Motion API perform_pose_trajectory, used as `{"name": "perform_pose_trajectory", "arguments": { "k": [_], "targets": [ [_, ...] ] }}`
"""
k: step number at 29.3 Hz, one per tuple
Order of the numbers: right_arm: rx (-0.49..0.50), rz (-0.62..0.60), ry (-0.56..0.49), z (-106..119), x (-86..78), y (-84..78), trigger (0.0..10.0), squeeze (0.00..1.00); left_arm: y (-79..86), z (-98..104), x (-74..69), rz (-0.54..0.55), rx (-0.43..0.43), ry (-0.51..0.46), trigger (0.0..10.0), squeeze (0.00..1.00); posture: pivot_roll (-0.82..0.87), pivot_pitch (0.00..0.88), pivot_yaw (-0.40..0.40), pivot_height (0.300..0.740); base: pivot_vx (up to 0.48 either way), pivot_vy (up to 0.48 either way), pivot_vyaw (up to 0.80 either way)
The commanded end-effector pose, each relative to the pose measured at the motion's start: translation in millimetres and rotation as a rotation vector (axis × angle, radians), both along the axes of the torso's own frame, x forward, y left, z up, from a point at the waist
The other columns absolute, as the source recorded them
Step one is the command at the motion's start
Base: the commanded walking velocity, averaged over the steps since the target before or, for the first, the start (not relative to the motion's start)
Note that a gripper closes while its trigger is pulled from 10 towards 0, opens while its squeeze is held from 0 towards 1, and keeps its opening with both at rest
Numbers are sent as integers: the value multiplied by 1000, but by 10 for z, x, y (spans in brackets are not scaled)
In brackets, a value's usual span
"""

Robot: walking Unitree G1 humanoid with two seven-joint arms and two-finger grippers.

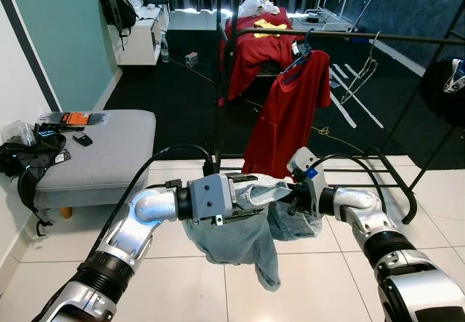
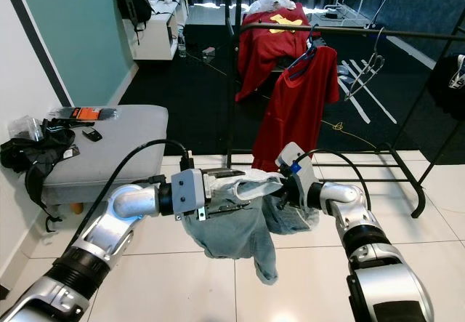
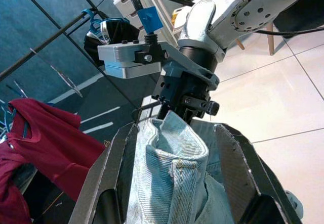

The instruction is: Hang hanger

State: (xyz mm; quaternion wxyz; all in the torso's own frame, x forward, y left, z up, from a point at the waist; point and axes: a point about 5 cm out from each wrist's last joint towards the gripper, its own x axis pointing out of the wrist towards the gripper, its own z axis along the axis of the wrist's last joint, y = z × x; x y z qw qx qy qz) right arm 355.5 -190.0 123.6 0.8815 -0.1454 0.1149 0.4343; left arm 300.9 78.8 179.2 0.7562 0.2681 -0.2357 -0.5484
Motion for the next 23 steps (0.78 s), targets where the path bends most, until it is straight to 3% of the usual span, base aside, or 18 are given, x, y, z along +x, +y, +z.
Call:
{"name": "perform_pose_trajectory", "arguments": {
  "k": [1, 7, 8, 9, 10, 11, 14, 15, 17, 18, 22, 23],
  "targets": [
    [8, 3, -21, 56, 29, 22, 0, 0, -28, -4, -4, -17, 3, 2, 10000, 0, -25, 40, -45, 740, 0, 0, 0],
    [8, 8, -20, 50, 31, 47, 0, 0, -84, -21, -31, -41, -2, 17, 10000, 0, -23, 29, -45, 740, 0, 0, 0],
    [8, 9, -20, 50, 31, 50, 0, 0, -95, -20, -34, -43, -8, 24, 9255, 0, -22, 27, -45, 740, 0, 0, 0],
    [9, 10, -20, 49, 32, 54, 0, 0, -105, -22, -34, -44, -12, 32, 5725, 0, -22, 26, -46, 740, 0, 0, 0],
    [9, 10, -20, 49, 32, 54, 0, 0, -105, -22, -34, -44, -12, 32, 5725, 0, -22, 26, -46, 740, 0, 0, 0],
    [10, 11, -20, 49, 32, 61, 0, 0, -115, -32, -34, -43, -9, 37, 4196, 0, -21, 27, -46, 740, 0, 0, 0],
    [12, 13, -21, 51, 34, 70, 0, 0, -125, -52, -33, -40, 3, 39, 4706, 0, -23, 28, -46, 740, 0, 0, 0],
    [14, 15, -22, 54, 36, 77, 0, 0, -132, -68, -31, -36, 12, 39, 7882, 0, -23, 30, -45, 740, 0, 0, 0],
    [14, 15, -22, 54, 36, 77, 0, 0, -132, -68, -31, -36, 12, 39, 7882, 0, -23, 30, -45, 740, 0, 0, 0],
    [16, 16, -23, 59, 38, 82, 0, 0, -136, -76, -27, -29, 15, 39, 9569, 0, -23, 32, -47, 740, 0, 0, 0],
    [17, 17, -24, 64, 41, 86, 0, 0, -142, -79, -20, -21, 19, 35, 9412, 0, -22, 33, -48, 740, 0, 0, 0],
    [18, 18, -24, 65, 42, 88, 0, 0, -143, -89, -22, -22, 31, 28, 8863, 0, -22, 33, -48, 740, 0, 0, 0]
  ]
}}
